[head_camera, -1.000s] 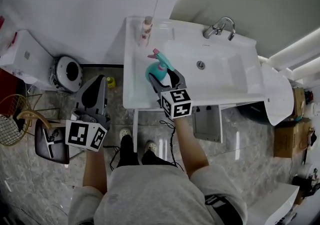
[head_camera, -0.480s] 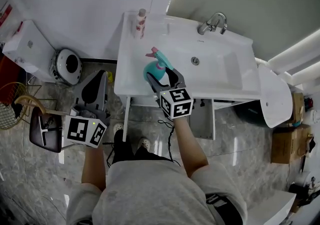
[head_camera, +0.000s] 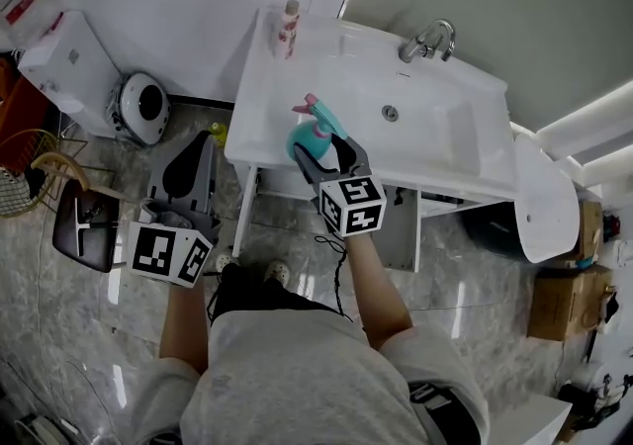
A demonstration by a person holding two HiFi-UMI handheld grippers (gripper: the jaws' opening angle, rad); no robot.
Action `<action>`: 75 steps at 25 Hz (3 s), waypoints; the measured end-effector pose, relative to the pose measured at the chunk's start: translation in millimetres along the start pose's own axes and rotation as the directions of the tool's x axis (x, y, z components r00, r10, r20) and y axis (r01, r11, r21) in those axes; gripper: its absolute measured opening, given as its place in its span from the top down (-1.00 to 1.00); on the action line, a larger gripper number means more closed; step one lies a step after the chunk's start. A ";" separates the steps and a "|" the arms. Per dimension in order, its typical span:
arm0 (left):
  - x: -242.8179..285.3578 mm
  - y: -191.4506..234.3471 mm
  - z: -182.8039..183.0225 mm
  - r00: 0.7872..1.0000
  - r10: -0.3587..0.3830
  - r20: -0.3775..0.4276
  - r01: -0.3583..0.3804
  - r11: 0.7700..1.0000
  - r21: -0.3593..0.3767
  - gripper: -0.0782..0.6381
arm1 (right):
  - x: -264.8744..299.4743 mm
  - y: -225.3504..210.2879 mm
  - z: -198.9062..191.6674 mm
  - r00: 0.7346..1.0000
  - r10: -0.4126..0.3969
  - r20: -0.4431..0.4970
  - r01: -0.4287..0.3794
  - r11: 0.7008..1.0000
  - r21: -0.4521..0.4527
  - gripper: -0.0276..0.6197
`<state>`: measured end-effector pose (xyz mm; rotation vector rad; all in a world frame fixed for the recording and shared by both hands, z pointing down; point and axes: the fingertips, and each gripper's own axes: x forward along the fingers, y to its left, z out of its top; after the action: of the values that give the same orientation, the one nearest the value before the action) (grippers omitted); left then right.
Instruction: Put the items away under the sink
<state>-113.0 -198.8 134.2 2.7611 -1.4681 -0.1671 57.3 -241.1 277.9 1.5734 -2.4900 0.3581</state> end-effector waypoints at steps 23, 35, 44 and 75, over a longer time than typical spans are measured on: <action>-112.0 -25.0 8.3 1.000 -0.014 -0.009 0.014 1.000 -0.013 0.76 | -75.0 69.6 -22.2 0.999 -0.037 0.019 0.036 0.999 0.018 -0.07; -175.1 -66.7 5.7 0.998 -0.068 0.001 0.068 0.997 -0.032 0.76 | -139.8 101.5 -35.1 0.996 -0.085 0.035 0.085 0.996 -0.002 -0.07; -175.5 -90.8 2.6 0.997 -0.078 0.000 0.078 0.996 -0.031 0.76 | -156.7 95.5 -46.6 0.996 -0.079 0.031 0.079 0.997 -0.003 -0.07; -73.5 -194.3 -72.7 0.989 0.145 -0.024 -0.145 0.989 0.006 0.76 | -129.4 -4.3 -124.0 0.970 0.223 -0.096 -0.228 0.972 -0.050 -0.07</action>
<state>13.9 -32.0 201.6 2.6367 -1.6567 -0.1283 118.7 -95.0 361.7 1.2258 -2.5890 0.3713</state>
